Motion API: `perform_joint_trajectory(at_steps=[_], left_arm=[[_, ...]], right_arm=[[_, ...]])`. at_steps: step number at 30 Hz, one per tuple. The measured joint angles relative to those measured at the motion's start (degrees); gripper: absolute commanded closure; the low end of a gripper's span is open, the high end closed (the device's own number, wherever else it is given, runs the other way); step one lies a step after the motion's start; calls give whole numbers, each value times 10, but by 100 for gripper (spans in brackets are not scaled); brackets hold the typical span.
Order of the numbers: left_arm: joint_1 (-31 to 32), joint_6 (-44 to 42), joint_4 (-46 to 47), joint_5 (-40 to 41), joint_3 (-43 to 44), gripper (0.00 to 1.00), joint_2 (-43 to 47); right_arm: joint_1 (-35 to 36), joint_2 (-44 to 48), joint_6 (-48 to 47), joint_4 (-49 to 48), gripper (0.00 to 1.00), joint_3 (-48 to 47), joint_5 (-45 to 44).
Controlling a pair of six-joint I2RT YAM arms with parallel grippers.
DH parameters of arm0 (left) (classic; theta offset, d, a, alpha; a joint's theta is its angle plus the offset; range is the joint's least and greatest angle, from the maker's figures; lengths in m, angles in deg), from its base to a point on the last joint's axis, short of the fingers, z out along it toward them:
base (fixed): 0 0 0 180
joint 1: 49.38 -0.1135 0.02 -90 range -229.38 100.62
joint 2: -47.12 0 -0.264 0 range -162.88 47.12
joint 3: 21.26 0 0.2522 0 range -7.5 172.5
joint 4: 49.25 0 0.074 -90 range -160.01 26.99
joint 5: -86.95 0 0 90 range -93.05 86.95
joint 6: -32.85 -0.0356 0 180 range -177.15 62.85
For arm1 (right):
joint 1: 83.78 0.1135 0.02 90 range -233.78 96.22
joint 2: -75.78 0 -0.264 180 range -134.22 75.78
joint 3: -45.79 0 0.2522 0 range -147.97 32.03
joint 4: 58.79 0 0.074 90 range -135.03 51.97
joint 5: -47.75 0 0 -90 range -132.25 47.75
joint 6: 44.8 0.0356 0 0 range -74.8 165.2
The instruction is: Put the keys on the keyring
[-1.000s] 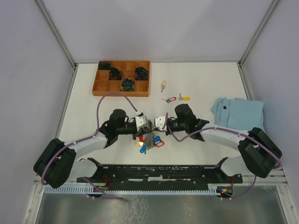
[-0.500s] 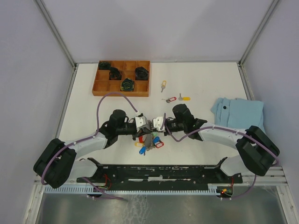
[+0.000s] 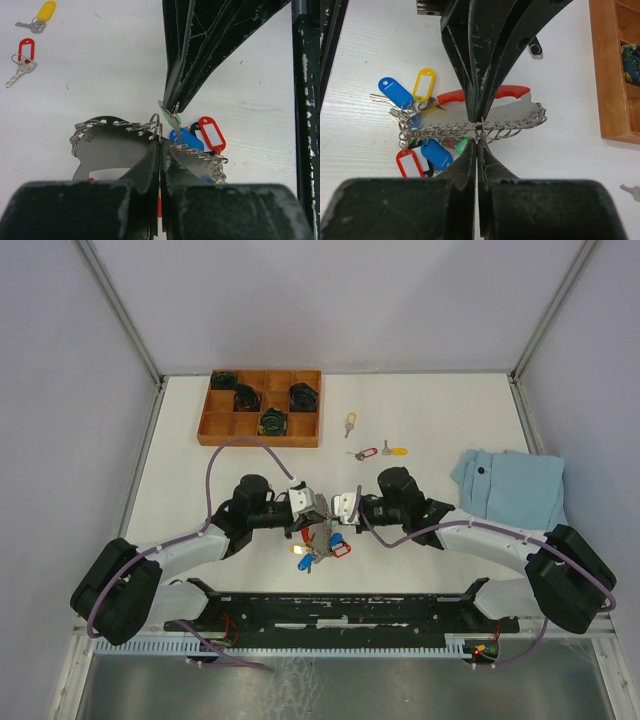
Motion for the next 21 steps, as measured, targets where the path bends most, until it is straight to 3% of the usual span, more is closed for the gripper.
perform_joint_trajectory(at_steps=[21], left_arm=[[0, 0, 3, -3, 0, 97, 0]], right_arm=[[0, -19, 26, -29, 99, 9, -13]])
